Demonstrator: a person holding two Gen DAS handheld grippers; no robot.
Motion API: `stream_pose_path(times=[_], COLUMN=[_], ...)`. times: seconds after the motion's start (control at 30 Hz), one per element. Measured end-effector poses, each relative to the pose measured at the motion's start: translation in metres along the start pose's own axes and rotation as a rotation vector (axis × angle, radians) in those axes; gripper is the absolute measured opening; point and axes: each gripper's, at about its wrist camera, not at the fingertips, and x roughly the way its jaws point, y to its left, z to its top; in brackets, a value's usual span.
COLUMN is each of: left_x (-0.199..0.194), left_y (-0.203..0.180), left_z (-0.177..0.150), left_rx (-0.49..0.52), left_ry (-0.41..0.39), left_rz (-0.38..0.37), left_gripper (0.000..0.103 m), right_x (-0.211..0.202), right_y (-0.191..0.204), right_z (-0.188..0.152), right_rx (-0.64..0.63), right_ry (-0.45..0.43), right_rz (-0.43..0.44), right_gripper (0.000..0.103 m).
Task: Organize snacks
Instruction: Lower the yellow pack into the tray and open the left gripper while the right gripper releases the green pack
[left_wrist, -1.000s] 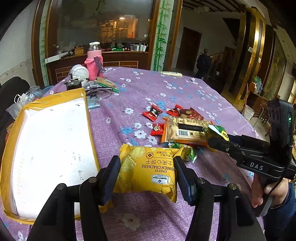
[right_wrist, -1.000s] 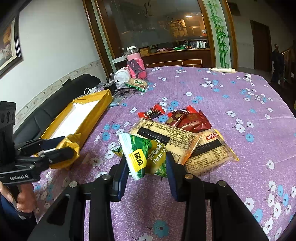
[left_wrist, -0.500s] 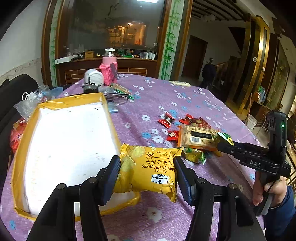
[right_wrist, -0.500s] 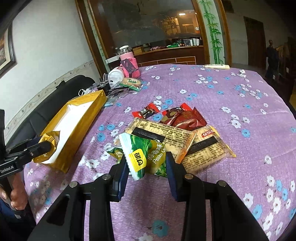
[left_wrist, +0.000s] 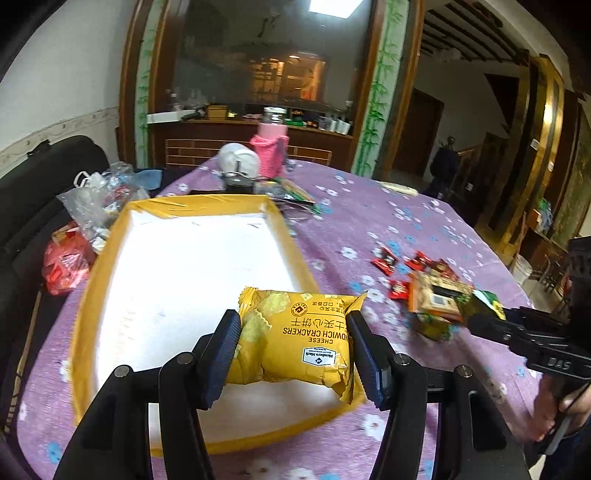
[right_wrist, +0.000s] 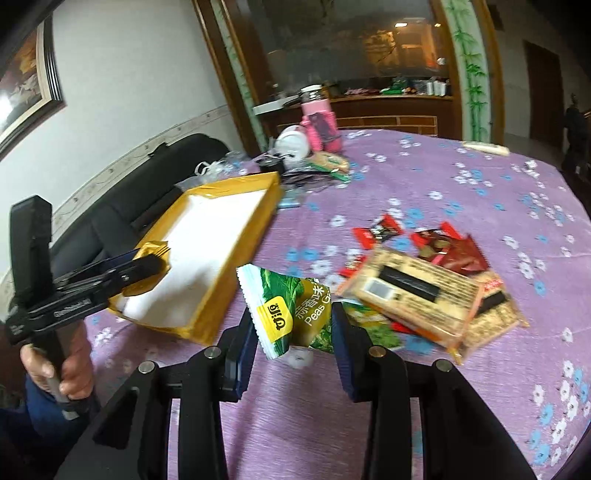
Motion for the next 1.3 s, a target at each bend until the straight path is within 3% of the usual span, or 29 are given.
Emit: stream_pose_path(times=[0.4, 0.73, 0.97, 1.3], left_x=[0.018, 0.038, 0.071, 0.095], left_y=[0.050, 0.077, 0.092, 0.105], left_z=[0.008, 0.041, 0.051, 0.047], left_rx=[-0.060, -0.042, -0.018, -0.057], left_ry=[0.018, 0.058, 0.128, 0.192], left_rz=[0.110, 0.235, 0.301, 0.302], left_gripper=[0.063, 0.063, 0.063, 0.063], right_x=[0.042, 0.117, 0.163, 0.209], right_y=[0.058, 0.089, 0.089, 0.094], right_z=[0.041, 0.088, 0.116, 0.118], right_rx=[-0.036, 0.034, 0.078, 0.071], right_ry=[0.048, 0.148, 0.193, 0.258], right_rz=[0.143, 0.214, 0.168, 0.117], right_gripper=[0.037, 0.037, 0.037, 0.037])
